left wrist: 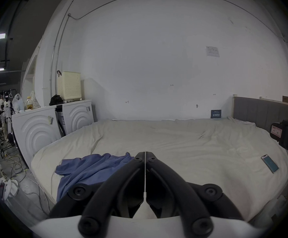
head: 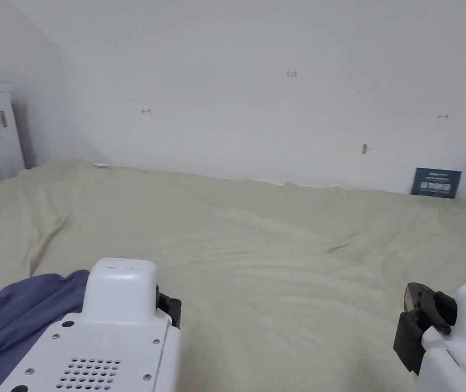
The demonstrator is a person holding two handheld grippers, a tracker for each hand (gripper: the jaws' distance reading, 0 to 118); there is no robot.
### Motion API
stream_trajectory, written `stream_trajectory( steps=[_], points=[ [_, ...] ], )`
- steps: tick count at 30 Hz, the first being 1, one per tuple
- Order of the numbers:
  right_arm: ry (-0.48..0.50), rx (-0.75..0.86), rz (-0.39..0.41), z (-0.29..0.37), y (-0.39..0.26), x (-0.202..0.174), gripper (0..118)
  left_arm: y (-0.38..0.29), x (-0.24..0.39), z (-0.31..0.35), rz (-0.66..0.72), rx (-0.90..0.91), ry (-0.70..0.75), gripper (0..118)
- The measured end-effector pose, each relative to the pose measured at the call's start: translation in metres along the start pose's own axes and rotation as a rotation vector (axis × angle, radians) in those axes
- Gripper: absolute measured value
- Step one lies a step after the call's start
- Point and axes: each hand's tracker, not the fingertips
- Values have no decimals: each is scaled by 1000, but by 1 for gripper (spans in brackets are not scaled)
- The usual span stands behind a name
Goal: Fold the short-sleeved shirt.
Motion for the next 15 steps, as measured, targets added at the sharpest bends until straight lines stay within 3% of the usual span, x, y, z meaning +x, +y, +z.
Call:
stream_trajectory(
  steps=[5, 12, 15],
  points=[
    [153, -9, -2, -16, 6, -43, 0, -2, -37, 12, -9, -13, 131, 0],
    [439, -56, -14, -30, 4, -130, 0, -9, -101, 31, 31, -63, 318, 0],
    [525, -86, 17, -30, -4, -163, 0, -13, -122, 37, 33, -64, 378, 0]
  ],
)
